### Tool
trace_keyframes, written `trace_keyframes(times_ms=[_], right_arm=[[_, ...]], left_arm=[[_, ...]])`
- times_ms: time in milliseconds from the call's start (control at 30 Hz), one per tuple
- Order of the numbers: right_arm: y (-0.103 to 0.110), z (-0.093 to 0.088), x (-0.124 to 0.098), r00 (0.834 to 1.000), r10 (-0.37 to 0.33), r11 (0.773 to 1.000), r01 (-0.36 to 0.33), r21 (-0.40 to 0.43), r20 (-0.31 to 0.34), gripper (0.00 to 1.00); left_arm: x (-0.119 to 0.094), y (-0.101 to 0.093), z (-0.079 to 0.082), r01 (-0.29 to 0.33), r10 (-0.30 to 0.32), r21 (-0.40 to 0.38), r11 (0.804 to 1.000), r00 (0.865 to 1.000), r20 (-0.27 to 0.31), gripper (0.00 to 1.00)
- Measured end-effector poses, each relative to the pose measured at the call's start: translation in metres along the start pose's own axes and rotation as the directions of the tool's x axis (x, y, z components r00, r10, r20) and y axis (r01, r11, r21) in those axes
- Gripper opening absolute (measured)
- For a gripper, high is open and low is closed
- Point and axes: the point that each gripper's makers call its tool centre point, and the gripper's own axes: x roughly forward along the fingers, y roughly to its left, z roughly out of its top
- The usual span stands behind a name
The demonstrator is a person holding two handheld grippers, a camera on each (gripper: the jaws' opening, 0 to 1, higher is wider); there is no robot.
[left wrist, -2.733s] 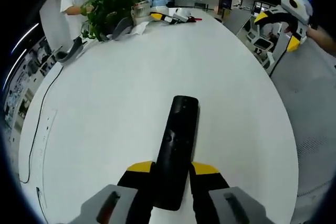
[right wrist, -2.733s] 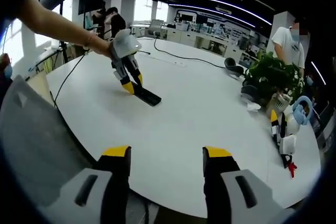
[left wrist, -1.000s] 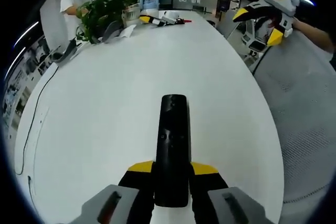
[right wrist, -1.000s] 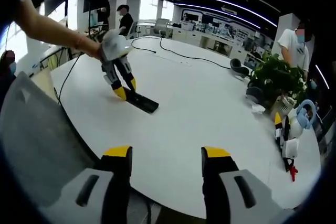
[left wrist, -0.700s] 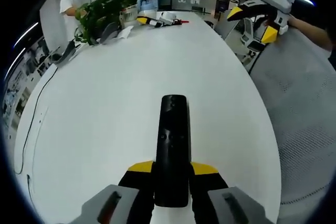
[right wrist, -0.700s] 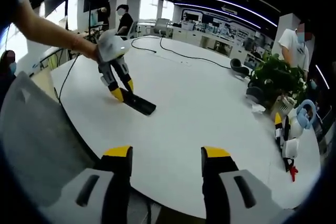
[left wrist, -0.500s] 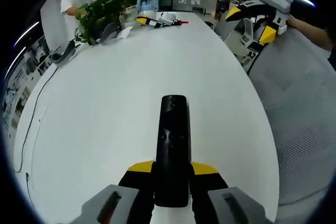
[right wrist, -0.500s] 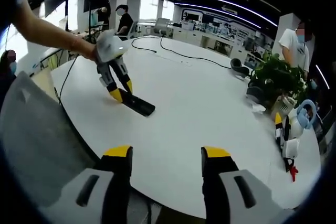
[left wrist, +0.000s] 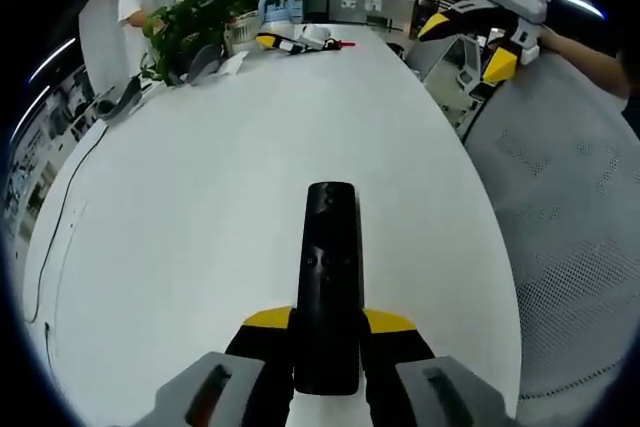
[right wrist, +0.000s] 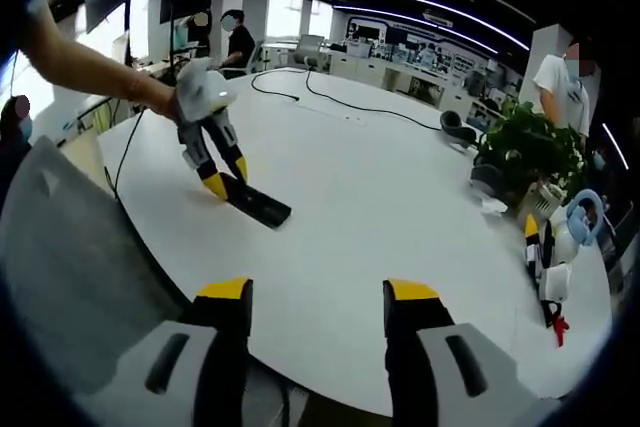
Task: Press the specified remote control buttons in sequence, fully releasing each button before pressing the next.
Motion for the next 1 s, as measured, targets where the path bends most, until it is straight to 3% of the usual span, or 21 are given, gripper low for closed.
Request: trace_keyframes(times_ms=[1000], right_arm=[[0.002,0.001,0.000,1.000,0.009,1.000,-0.009,-0.007,0.003,0.53]], left_arm=[[-0.001,-0.026,-0.002,0.025,-0.025,-0.010,1.000,1.000,0.014,0.25]])
